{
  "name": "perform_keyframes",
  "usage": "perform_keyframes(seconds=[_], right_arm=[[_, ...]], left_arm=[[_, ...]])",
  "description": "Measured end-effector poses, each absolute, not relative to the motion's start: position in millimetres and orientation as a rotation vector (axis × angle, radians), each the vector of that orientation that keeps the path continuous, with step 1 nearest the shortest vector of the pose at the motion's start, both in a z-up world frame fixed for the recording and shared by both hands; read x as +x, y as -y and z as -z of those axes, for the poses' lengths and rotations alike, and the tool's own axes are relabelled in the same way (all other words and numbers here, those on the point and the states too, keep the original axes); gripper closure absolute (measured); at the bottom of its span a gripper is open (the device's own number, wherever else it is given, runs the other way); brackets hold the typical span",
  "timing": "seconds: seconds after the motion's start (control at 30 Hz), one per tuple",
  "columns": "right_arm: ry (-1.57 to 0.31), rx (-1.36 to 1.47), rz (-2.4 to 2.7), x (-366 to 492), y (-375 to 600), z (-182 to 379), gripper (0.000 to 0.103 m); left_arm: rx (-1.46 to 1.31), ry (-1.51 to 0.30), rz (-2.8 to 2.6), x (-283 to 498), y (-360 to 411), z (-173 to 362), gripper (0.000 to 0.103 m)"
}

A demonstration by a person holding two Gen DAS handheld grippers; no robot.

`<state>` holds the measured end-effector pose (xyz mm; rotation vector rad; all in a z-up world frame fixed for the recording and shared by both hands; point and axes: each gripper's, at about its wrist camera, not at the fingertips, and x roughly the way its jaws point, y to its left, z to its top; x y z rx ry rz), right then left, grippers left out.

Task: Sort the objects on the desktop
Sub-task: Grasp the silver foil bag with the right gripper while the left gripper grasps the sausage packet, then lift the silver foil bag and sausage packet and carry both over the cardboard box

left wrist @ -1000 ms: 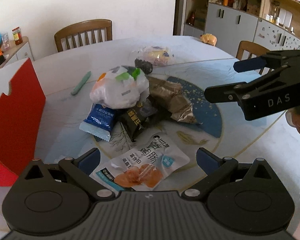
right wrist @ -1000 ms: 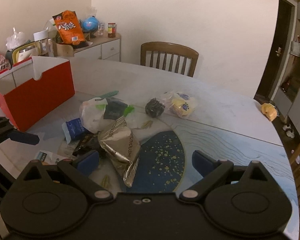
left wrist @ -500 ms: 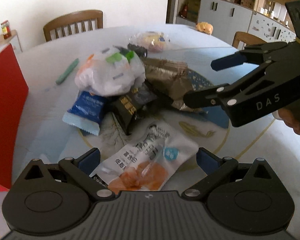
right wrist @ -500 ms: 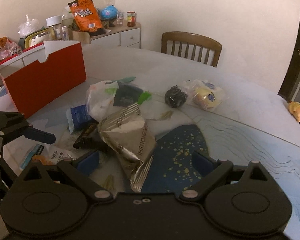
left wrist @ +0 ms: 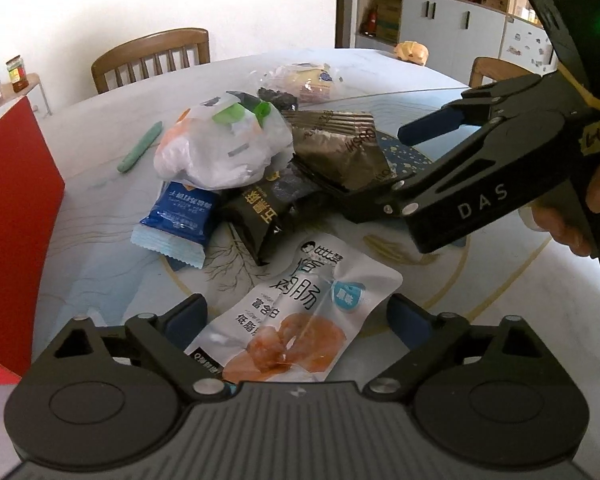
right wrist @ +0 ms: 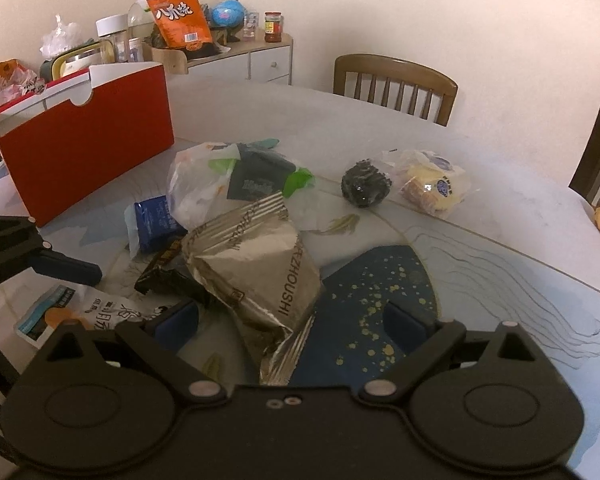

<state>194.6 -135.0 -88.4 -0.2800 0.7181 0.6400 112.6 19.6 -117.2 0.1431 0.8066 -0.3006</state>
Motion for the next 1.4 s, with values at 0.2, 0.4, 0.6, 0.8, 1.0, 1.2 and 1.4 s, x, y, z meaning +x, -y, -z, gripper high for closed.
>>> perform_keyframes(seconds=[0.2, 0.4, 0.6, 0.8, 1.0, 1.2, 1.4], right_arm=[[-0.717, -0.276, -0.669, 194.8, 131.5, 89.1, 0.007], [-0.715, -0.292, -0.681, 195.4, 129.8, 89.0, 0.011], [-0.743, -0.320, -0.689, 198.6, 128.1, 91.2, 0.056], [-0.740, -0.334, -0.703, 192.8, 133.1, 85.8, 0.062], [-0.746, -0.331, -0.717, 184.9, 146.1, 80.2, 0.068], [-0.744, -0.314, -0.713, 182.4, 157.3, 74.5, 0.071], [-0.734, -0.299, -0.721, 180.7, 168.5, 63.9, 0.073]], left_arm=[[0.139, -0.790, 0.292, 111.3, -21.1, 112.9, 0.036], [0.142, -0.790, 0.297, 109.8, -17.1, 110.5, 0.051], [0.137, -0.785, 0.293, 107.7, -13.4, 108.0, 0.059], [0.102, -0.789, 0.292, 107.9, -14.5, 105.4, 0.061], [0.070, -0.800, 0.296, 105.3, -12.1, 102.4, 0.062], [0.034, -0.809, 0.277, 101.2, -14.3, 97.9, 0.063], [0.017, -0.799, 0.263, 96.0, -13.7, 88.2, 0.063]])
